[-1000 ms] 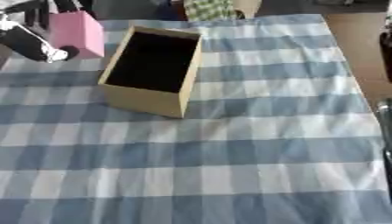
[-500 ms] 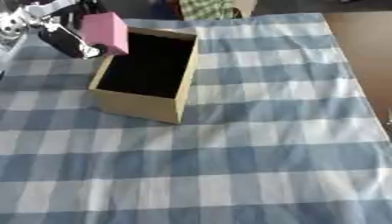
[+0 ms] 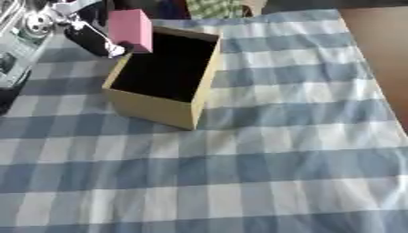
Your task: Pick up objects on the table and place them in the box.
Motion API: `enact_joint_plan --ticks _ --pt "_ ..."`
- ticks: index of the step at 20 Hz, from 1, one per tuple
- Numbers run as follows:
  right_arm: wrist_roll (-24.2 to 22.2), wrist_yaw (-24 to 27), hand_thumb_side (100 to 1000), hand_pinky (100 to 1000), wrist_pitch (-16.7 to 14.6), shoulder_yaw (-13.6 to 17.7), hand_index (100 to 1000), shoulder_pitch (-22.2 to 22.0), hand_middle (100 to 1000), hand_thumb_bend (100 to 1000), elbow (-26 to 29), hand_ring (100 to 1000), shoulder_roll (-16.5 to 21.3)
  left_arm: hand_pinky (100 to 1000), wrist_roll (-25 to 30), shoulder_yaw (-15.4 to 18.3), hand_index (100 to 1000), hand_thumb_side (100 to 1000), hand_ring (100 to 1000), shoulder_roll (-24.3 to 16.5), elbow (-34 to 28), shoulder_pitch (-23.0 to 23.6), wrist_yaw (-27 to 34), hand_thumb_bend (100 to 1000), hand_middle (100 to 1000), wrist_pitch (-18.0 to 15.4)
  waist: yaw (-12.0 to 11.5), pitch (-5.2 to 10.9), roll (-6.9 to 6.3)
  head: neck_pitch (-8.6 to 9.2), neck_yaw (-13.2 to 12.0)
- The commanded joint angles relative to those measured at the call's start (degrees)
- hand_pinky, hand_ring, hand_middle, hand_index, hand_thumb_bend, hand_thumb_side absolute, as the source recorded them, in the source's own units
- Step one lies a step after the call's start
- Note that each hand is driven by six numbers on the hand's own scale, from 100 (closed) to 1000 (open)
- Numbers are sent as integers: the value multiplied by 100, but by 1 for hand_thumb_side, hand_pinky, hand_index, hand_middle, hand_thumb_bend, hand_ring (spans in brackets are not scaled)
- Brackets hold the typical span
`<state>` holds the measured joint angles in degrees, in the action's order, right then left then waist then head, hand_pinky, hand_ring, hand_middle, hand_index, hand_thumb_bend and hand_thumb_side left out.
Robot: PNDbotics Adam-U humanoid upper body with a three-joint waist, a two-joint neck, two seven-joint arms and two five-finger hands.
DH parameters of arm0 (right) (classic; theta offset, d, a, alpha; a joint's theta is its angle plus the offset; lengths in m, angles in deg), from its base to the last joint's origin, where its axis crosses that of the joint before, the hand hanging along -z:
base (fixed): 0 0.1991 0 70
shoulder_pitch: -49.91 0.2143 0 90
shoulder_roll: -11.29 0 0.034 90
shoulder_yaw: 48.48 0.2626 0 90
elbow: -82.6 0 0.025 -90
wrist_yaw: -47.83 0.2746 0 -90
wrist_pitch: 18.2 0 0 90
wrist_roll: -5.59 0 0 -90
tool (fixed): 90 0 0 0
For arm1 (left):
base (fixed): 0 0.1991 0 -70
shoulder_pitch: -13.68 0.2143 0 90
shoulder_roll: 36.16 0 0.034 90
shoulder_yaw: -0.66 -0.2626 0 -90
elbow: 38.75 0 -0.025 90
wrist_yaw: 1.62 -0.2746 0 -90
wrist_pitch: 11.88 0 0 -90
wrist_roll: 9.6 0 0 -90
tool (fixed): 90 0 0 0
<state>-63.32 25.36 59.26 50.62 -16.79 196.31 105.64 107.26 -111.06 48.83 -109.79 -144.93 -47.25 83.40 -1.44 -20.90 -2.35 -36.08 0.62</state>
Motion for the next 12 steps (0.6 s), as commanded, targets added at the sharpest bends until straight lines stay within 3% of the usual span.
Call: enact_joint_plan --ticks 1,6,12 --pt "-8 46 899 856 -25 3 740 103 654 100 88 662 55 417 47 18 713 152 467 17 60 -93 2 100 546 -29 30 79 16 67 -31" --pt "-10 54 899 857 -22 9 740 90 652 100 88 661 54 436 86 0 710 127 476 1 275 -55 -273 100 551 -84 45 40 12 45 -10" --pt "-22 46 899 856 -9 5 740 32 652 100 88 661 103 435 270 180 710 130 468 -159 -218 -294 -768 100 551 40 -28 115 -42 -143 84"
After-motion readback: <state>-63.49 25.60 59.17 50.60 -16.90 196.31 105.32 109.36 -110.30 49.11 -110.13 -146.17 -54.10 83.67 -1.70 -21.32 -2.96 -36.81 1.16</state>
